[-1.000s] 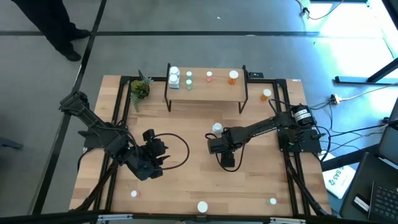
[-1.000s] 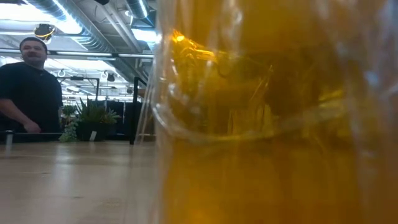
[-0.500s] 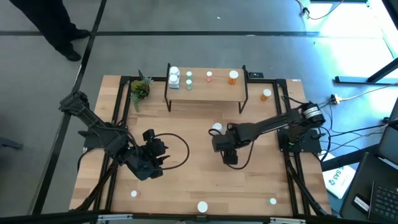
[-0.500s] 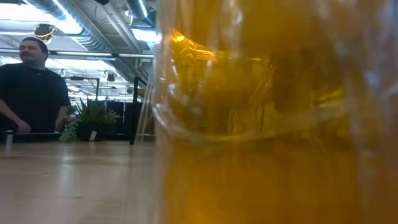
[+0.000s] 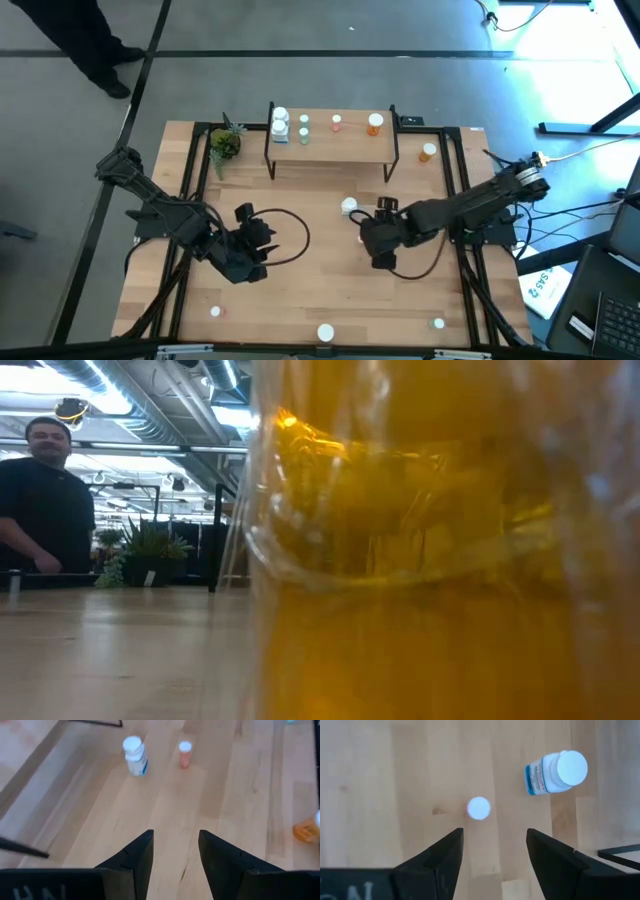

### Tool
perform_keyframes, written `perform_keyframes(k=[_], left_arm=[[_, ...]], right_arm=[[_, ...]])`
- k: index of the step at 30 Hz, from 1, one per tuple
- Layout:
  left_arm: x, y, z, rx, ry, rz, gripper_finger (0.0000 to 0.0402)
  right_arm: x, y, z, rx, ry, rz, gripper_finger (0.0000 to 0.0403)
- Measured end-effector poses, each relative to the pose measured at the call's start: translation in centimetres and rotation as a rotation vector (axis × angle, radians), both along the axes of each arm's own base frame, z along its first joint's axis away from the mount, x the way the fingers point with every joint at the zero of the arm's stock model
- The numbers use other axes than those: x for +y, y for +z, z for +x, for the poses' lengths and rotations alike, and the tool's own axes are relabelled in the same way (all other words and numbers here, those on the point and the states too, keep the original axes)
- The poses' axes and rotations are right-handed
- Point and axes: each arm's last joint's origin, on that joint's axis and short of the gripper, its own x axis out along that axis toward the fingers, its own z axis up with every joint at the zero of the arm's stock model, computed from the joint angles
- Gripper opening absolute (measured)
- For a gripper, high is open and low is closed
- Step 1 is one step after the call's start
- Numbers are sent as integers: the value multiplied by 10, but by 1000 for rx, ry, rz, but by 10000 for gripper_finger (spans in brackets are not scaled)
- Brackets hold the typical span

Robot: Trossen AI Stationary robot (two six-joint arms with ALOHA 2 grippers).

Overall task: Pick and place medicine bottles onto shelf by color
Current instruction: Put the right pink pill bottle on the shelf aligned with the other pink pill bottle

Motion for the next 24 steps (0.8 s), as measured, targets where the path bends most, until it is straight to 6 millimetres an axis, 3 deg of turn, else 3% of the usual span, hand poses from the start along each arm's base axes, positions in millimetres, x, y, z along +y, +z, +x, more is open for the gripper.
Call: perform_keyframes(k=[6,15,24], left_arm=[[-3,-3,20,-42,-77,60,150],[1,-19,78,-137,-190,121,150],[16,-58,134,-185,-282,124,150]], right_arm=[[11,24,-23,-83,51,24,220],[20,46,-47,-150,129,56,220],[21,59,-63,-195,185,71,220]])
